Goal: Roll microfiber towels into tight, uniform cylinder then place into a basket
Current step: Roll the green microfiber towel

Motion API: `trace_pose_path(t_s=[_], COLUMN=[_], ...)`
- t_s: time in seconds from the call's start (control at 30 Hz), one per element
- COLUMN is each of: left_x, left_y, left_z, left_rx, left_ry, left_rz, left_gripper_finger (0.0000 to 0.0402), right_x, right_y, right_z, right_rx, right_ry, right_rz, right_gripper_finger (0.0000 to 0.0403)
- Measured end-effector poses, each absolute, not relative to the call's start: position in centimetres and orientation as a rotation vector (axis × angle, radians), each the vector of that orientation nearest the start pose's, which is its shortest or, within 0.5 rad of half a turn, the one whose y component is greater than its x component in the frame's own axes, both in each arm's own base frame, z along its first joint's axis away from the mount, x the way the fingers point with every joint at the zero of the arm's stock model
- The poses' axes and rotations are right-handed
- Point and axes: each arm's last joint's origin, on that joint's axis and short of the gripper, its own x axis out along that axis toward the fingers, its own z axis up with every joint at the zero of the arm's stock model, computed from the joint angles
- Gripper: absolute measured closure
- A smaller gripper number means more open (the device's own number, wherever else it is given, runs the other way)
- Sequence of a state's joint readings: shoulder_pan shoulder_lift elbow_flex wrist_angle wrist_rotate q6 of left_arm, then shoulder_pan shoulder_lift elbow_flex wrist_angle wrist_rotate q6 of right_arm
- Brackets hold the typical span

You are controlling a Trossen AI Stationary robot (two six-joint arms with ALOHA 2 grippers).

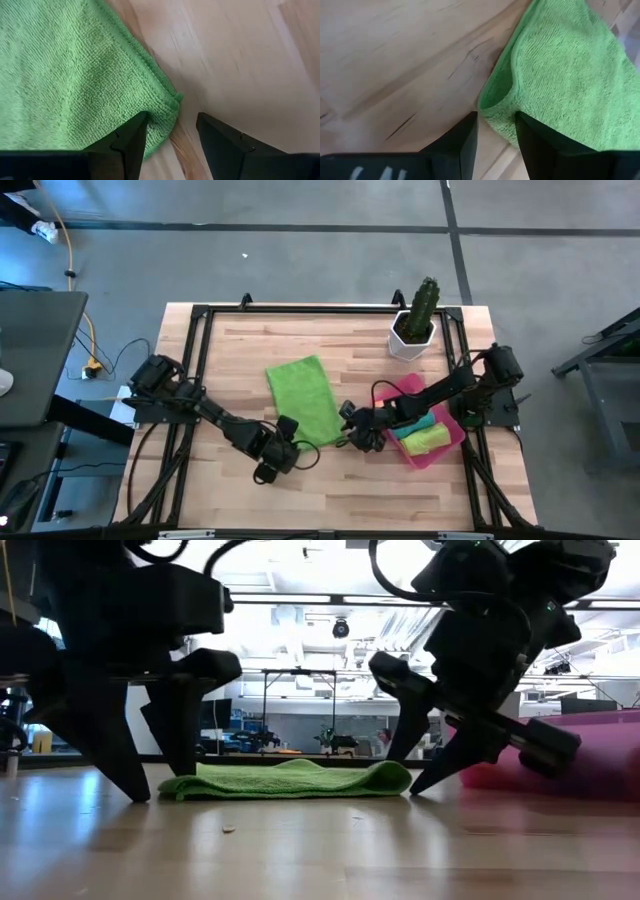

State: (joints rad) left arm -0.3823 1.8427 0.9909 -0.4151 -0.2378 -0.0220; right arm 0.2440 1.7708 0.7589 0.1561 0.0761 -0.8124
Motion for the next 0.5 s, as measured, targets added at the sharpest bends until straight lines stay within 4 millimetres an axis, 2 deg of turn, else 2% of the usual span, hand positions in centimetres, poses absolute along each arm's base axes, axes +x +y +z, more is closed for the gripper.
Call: trace_pose_path(t_s=[0.23,0.5], left_x=[30.82,30.89], left_y=[-10.76,-10.64], left_z=[12.08,12.05], left_rx=[0.213,0.175], left_ry=[1.222,1.215], left_rz=[-0.046,0.000], left_gripper_finger=[0.0234,0.0295], right_x=[30.91,30.85], right_y=[7.42,7.47], right_z=[11.36,11.07], right_rx=[-0.866,-0.699], right_ry=[0.733,0.771], right_rz=[0.477,0.434], right_gripper_finger=[0.0287,0.0384])
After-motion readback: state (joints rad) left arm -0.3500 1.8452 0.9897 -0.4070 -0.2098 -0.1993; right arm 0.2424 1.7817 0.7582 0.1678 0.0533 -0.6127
